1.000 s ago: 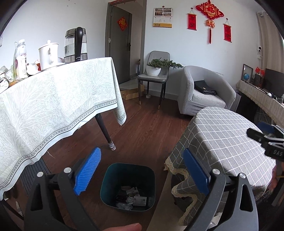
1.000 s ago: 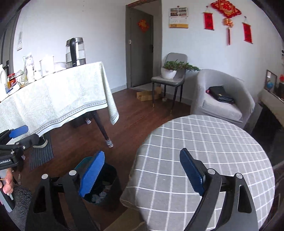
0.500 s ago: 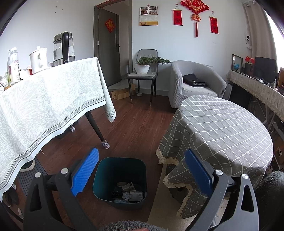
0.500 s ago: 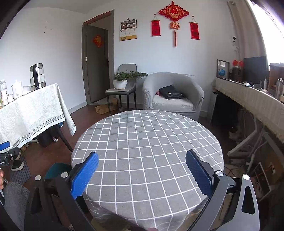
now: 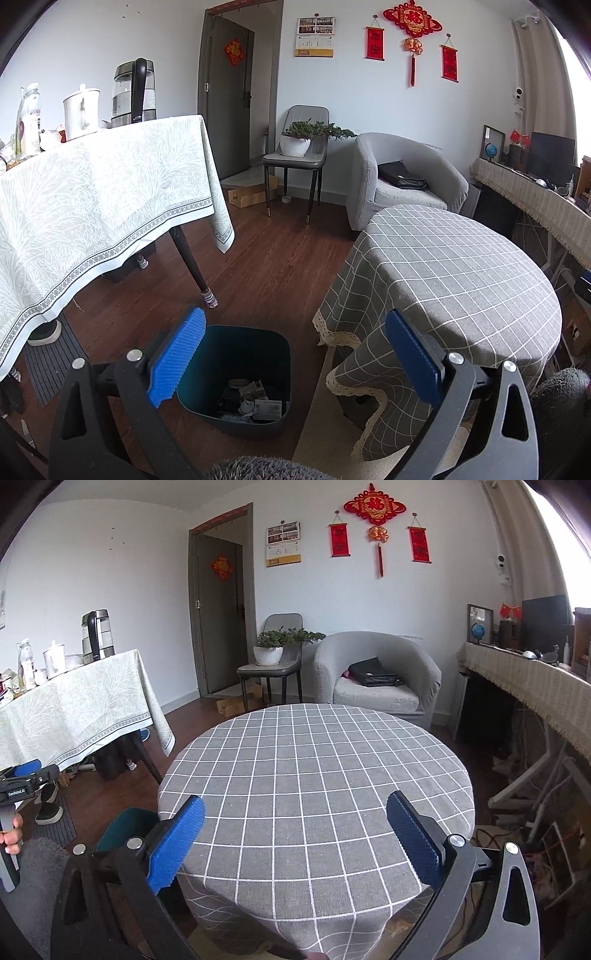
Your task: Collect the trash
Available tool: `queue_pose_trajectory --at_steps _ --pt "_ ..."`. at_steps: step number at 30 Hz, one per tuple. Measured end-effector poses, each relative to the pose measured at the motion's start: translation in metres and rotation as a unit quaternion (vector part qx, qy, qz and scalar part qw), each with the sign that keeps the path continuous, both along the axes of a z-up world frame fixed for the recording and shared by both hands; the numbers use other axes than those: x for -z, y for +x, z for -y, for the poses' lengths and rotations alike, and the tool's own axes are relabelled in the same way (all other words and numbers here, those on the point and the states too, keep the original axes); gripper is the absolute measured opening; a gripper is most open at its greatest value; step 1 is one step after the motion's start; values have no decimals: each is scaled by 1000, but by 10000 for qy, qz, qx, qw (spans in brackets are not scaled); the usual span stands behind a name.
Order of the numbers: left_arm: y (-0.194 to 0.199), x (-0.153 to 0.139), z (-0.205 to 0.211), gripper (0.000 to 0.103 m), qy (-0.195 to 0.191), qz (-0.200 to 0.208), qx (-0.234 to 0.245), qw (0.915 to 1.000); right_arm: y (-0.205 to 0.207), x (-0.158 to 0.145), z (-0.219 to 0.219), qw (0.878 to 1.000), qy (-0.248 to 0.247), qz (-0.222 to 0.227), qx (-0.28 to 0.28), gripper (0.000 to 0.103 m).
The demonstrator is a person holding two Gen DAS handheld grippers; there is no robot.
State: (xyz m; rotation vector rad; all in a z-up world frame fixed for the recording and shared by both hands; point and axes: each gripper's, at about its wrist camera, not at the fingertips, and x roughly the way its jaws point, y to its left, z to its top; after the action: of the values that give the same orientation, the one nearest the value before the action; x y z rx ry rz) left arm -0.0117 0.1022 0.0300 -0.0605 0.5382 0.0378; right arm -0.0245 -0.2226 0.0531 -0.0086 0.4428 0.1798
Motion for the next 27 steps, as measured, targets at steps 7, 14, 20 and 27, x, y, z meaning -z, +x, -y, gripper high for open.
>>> queue_pose_trajectory --at_steps 7,14,20,27 --pt "0 1 -1 100 -6 -41 -134 9999 0 -1 -8 9998 -105 -26 -155 99" --pt "-1 1 2 100 8 -12 -75 10000 -1 -2 -6 9999 -105 -5 -106 99" --pt "-1 0 2 100 17 -10 -70 10000 -1 -2 -3 9999 -81 -28 -110 99" --pt "-1 0 2 100 23 -8 -71 10000 0 -2 3 9999 -9 -51 -106 99"
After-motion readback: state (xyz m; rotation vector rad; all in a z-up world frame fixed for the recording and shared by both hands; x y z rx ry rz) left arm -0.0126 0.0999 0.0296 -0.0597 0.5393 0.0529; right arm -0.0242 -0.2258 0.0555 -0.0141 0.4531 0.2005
